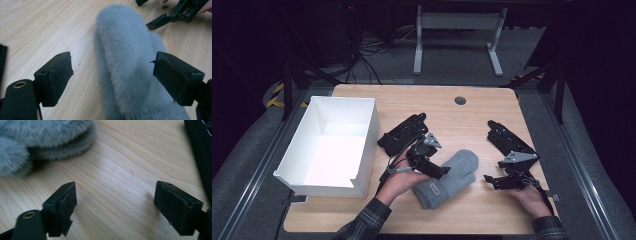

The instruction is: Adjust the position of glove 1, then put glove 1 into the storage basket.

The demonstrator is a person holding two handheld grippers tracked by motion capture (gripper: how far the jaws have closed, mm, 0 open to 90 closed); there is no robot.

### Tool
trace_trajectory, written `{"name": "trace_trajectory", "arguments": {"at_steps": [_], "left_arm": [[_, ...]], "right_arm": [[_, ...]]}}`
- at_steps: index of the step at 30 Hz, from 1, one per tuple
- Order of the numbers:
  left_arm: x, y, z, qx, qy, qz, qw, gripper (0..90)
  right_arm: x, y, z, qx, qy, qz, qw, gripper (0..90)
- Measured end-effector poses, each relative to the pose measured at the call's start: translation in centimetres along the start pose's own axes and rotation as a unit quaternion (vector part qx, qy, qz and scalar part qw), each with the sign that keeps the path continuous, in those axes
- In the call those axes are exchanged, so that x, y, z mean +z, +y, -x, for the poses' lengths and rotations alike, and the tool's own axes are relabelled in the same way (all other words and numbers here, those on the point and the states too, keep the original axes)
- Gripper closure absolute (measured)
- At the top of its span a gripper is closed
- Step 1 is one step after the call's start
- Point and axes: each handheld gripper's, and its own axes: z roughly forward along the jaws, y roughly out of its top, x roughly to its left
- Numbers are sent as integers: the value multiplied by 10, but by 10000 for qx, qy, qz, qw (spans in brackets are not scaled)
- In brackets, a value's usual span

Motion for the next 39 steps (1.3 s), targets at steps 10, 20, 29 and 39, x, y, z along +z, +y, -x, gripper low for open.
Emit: {"name": "trace_trajectory", "arguments": {"at_steps": [10,20,29,39], "left_arm": [[30,1,-2,-19,-176,-275,9995,149],[53,-15,-15,-293,-556,-472,9969,130],[60,-21,-23,-423,-1293,-592,9889,324],[57,-20,-25,-395,-1706,-660,9823,664]], "right_arm": [[3,-7,-2,-155,-36,267,9995,110],[3,-7,-1,-154,-41,268,9995,110],[4,-7,-1,-154,-38,272,9995,110],[4,-7,-1,-149,-39,272,9995,110]]}}
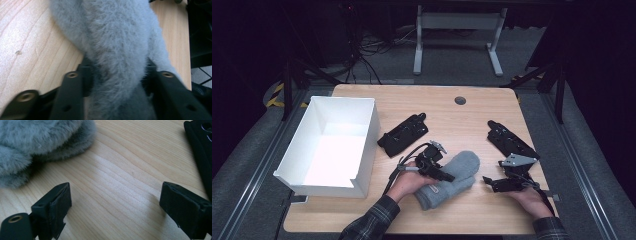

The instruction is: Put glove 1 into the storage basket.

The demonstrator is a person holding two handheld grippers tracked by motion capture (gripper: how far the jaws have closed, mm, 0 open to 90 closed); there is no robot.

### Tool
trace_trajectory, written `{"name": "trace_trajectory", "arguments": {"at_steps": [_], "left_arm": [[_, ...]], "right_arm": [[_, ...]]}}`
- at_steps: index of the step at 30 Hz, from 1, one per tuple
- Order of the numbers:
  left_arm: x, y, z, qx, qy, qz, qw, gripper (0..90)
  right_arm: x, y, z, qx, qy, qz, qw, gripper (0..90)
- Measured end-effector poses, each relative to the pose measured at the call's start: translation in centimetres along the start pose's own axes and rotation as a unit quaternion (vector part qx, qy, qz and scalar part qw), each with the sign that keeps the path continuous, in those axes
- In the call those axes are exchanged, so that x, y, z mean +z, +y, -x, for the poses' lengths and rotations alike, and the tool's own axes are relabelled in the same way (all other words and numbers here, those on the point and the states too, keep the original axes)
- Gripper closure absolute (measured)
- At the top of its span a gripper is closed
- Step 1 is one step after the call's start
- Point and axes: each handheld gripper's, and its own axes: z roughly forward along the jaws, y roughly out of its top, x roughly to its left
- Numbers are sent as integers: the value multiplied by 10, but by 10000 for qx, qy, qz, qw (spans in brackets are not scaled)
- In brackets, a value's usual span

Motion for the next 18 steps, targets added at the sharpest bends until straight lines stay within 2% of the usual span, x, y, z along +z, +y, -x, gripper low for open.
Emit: {"name": "trace_trajectory", "arguments": {"at_steps": [4,8,13,18], "left_arm": [[-4,2,3,96,17,-32,9999,697],[-8,3,5,52,1,-4,10000,712],[-15,5,11,143,163,13,9998,719],[-26,6,14,179,377,141,9990,719]], "right_arm": [[0,0,0,1,0,0,10000,110],[0,0,0,-2,0,-1,10000,110],[0,0,0,-1,-1,0,10000,110],[0,0,0,-1,0,-1,10000,110]]}}
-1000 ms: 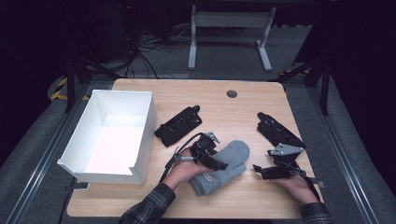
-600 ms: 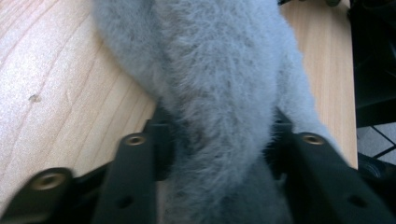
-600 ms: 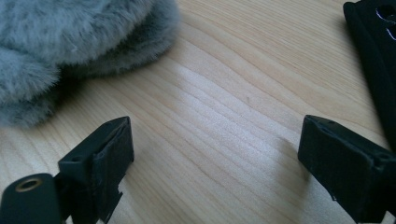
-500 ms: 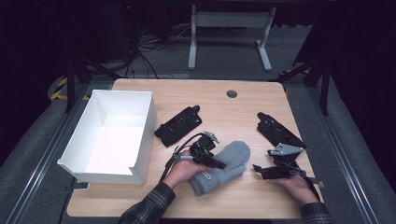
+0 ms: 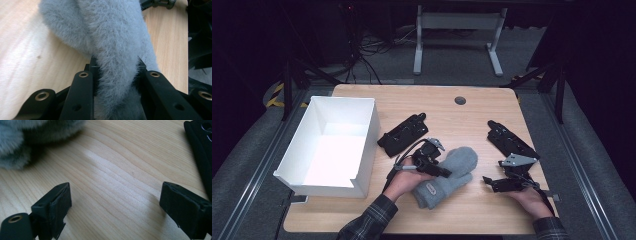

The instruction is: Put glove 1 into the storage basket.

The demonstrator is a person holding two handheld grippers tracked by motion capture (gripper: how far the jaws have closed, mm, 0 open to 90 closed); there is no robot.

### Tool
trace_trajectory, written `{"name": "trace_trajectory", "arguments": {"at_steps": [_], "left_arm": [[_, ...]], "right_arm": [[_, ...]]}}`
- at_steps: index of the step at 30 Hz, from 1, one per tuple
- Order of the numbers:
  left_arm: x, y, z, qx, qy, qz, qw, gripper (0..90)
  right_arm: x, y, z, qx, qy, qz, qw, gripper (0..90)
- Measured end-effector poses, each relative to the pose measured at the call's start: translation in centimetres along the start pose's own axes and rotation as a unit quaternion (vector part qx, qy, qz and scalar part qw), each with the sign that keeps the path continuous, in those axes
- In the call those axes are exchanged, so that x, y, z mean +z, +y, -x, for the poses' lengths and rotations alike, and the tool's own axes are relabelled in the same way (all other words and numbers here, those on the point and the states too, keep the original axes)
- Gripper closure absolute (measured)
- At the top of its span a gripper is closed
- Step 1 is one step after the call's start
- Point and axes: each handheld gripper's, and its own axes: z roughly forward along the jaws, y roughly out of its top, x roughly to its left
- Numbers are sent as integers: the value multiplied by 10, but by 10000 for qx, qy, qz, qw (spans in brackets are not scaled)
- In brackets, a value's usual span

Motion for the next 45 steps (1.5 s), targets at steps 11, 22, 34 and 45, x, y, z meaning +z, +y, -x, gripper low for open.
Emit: {"name": "trace_trajectory", "arguments": {"at_steps": [11,22,34,45], "left_arm": [[-35,14,8,77,419,266,9987,719],[-74,30,20,37,669,522,9964,720],[-124,45,33,-9,1076,648,9921,720],[-186,49,33,-108,1488,849,9852,721]], "right_arm": [[0,0,0,1,0,1,10000,110],[0,0,0,0,-2,2,10000,110],[0,0,0,7,1,-2,10000,109],[0,0,0,-2,-6,2,10000,110]]}}
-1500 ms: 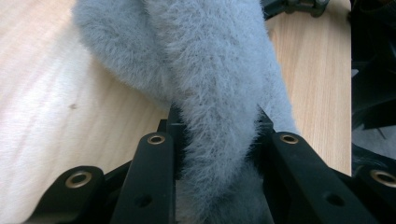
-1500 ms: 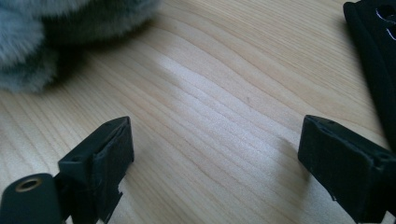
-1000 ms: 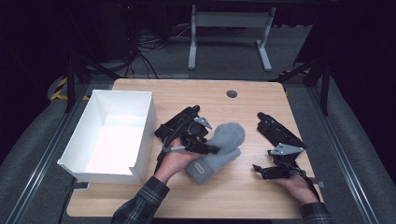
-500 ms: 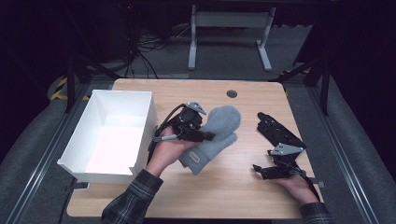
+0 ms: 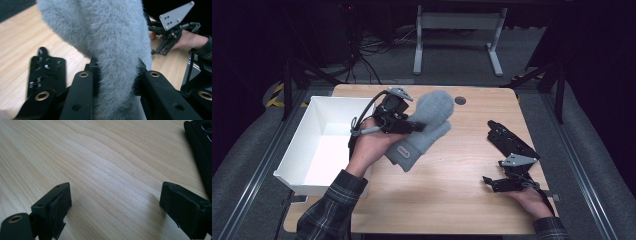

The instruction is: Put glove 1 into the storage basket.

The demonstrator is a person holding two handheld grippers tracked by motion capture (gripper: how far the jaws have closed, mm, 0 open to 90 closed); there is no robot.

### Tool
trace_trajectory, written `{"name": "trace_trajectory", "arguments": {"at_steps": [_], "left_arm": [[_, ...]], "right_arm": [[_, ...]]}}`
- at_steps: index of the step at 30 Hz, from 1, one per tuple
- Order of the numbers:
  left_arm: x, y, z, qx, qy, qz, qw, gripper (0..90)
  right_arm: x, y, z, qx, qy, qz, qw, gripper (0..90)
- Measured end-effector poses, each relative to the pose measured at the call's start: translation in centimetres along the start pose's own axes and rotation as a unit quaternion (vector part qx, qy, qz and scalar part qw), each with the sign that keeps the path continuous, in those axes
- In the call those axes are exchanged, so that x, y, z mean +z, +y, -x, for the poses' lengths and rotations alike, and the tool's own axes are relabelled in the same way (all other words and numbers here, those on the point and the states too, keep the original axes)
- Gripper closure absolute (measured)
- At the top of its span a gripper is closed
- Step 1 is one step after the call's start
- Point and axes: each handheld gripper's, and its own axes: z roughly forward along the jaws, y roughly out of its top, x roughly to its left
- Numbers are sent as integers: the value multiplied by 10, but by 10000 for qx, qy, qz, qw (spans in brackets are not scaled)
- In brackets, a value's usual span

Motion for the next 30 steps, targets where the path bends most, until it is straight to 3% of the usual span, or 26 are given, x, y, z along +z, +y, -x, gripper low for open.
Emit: {"name": "trace_trajectory", "arguments": {"at_steps": [12,19,26,30], "left_arm": [[-51,-4,-27,-269,319,239,9988,721],[-76,-22,-41,-504,517,365,9967,721],[-101,-47,-57,-788,792,491,9925,722],[-115,-65,-68,-989,1010,592,9882,722]], "right_arm": [[0,0,0,10,4,-5,10000,110],[0,0,0,12,4,-3,10000,110],[0,0,0,5,1,1,10000,109],[0,0,0,6,2,0,10000,110]]}}
